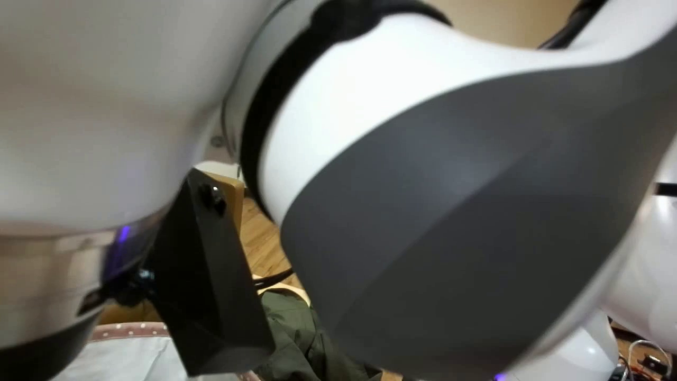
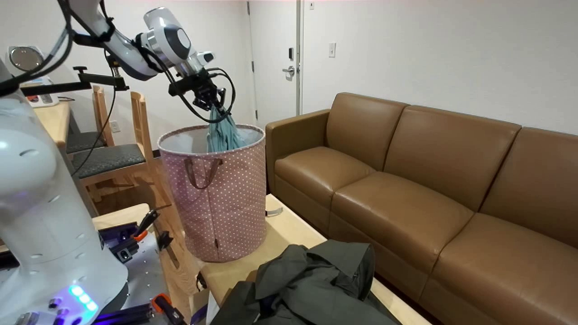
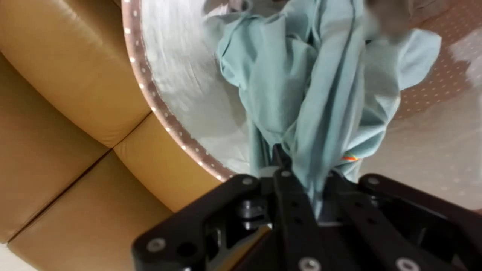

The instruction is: Put the blue shirt in the laundry bag

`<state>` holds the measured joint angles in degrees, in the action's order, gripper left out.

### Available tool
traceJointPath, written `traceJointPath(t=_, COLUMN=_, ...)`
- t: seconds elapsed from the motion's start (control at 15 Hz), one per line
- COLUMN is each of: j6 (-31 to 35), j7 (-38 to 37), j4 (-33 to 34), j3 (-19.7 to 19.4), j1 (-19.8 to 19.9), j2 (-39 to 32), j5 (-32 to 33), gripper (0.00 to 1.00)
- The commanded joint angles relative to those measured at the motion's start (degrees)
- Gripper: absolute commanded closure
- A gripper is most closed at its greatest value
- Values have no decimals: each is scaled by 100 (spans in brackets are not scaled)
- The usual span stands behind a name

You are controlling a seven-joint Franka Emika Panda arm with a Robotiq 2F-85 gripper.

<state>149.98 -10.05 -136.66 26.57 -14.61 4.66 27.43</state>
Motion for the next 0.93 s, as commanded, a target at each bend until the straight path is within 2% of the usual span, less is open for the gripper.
traceJointPath(t=0.0, j6=-20, j7=-279, j4=-41, j3=-7, j1=88, j2=-127, j5=761, gripper=98)
traceJointPath(t=0.2, j6=59, j7=-924, j4=-44, j3=-91, j1=199, j2=-344, j5=1754, gripper=98)
traceJointPath(t=0.33, j6=72, j7=-1225, j4=-46, j3=-140, j1=195, j2=-519, j5=2161, gripper=98)
traceJointPath(t=0.47, j6=-45, j7=-1007, j4=-74, j3=-139, j1=123, j2=-698, j5=1800, gripper=98)
traceJointPath(t=0.87, j6=-106, j7=-970, j4=93, j3=-85, j1=35, j2=-1332, j5=1336, gripper=98)
